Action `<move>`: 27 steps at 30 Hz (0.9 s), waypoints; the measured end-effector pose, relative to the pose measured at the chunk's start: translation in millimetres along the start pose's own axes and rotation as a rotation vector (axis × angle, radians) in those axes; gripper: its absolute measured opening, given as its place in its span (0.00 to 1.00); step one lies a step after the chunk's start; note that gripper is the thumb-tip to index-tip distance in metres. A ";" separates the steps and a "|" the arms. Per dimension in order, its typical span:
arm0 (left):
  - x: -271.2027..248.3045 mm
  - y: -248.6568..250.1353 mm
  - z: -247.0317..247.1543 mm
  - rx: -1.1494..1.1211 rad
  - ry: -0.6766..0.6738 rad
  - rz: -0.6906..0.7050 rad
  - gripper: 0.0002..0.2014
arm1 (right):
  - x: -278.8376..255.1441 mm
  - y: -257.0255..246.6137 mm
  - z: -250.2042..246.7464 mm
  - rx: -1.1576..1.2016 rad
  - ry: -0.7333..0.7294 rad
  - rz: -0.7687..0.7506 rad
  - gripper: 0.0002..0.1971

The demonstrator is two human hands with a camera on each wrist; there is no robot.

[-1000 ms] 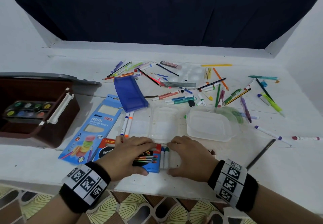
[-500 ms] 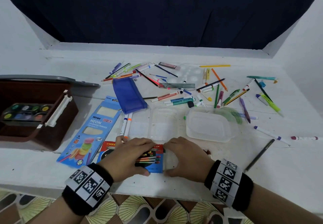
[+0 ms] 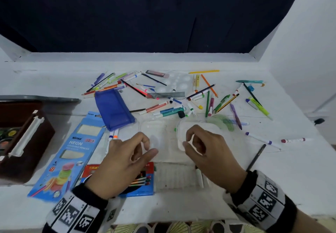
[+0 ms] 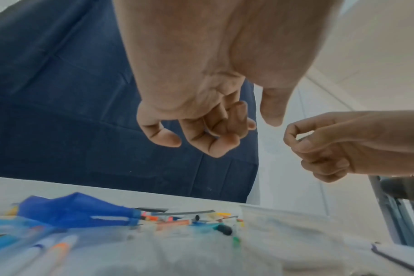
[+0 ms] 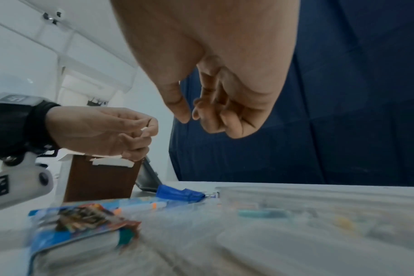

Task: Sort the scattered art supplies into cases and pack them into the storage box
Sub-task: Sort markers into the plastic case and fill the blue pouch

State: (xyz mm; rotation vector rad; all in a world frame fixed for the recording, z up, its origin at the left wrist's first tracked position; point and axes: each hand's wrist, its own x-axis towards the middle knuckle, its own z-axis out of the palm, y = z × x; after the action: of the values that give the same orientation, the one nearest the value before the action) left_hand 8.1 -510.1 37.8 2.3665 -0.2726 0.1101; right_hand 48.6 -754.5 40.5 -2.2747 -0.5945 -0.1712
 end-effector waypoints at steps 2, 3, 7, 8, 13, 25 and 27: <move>9.3 9.5 9.8 -0.016 -0.004 0.028 0.12 | 1.4 5.8 -17.3 0.014 0.052 0.023 0.08; 14.0 13.1 15.1 -0.007 -0.004 0.036 0.13 | 1.6 10.7 -25.6 0.017 0.071 0.033 0.07; 34.7 30.5 34.4 -0.104 -0.003 0.032 0.11 | 1.9 47.2 -56.9 0.034 0.143 0.097 0.07; 40.6 35.6 38.6 -0.137 -0.003 0.032 0.10 | 1.5 58.2 -64.8 0.037 0.156 0.121 0.07; 70.7 55.8 57.6 -0.170 0.022 0.041 0.09 | 7.4 120.1 -104.2 -0.057 0.194 0.240 0.07; 154.4 80.9 80.3 -0.039 -0.003 0.087 0.12 | 101.8 268.5 -167.0 -0.525 -0.280 0.503 0.15; 175.6 80.5 81.5 0.013 -0.037 0.101 0.15 | 109.6 275.1 -168.1 -0.591 -0.295 0.525 0.11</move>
State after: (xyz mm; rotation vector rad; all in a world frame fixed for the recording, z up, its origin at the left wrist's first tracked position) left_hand 160.8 -651.9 60.6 2.3693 -0.4106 0.1164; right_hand 283.6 -999.2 11.7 -2.9736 -0.0624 0.2903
